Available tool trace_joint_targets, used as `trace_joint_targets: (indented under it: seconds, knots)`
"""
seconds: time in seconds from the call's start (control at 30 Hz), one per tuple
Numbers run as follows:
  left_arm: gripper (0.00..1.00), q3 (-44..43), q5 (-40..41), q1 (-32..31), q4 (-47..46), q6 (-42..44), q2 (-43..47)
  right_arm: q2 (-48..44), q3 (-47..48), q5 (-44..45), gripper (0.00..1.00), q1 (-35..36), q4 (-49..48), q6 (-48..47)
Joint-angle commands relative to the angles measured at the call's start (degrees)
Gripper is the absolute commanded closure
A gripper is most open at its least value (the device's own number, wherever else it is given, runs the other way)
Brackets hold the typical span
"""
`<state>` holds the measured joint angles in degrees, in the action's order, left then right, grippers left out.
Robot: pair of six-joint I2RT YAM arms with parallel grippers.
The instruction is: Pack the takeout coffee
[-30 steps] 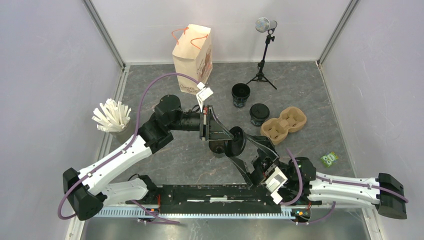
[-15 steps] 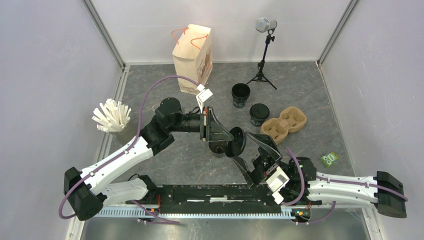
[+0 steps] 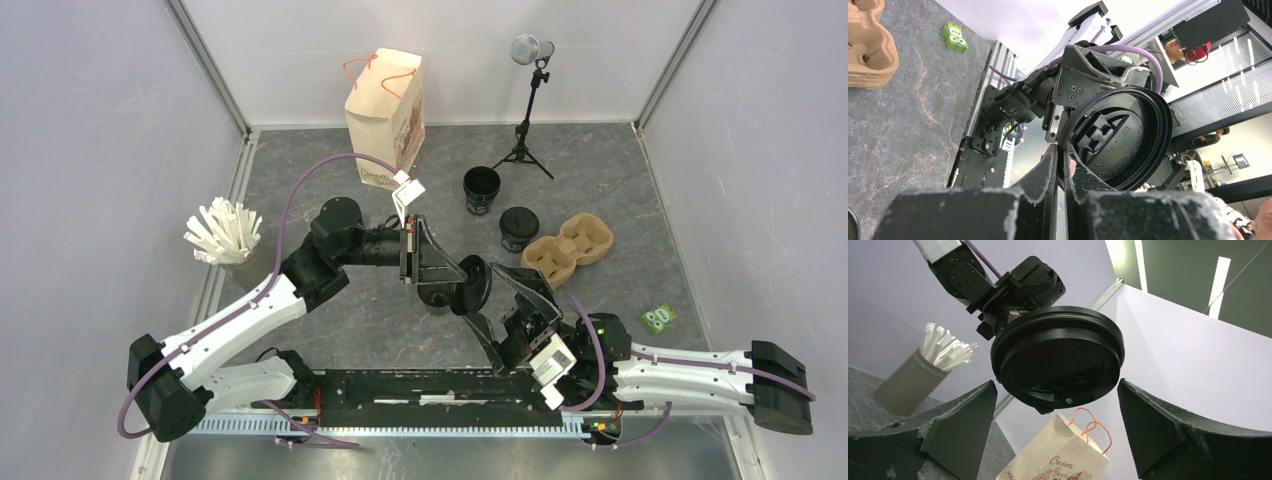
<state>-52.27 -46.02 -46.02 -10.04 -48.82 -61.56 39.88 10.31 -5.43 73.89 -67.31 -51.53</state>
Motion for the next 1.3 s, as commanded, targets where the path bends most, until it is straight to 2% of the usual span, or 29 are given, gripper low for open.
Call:
trace_joint_targets:
  seconds: [0.0, 0.77, 1.27]
  knots:
    - [0.90, 0.15, 0.31, 0.14, -2.61, -1.81, 0.79, 0.16, 2.52, 0.06, 0.02, 0.29, -3.91, -1.17]
    - [0.90, 0.68, 0.67, 0.14, -1.04, -1.54, 0.07, 0.73, 2.35, -1.18, 0.03, 0.29, -4.58, -2.88]
    - [0.91, 0.23, 1.54, 0.14, 3.14, 0.65, -0.12, 1.54, 2.51, -0.98, 0.13, 0.30, -4.50, -3.92]
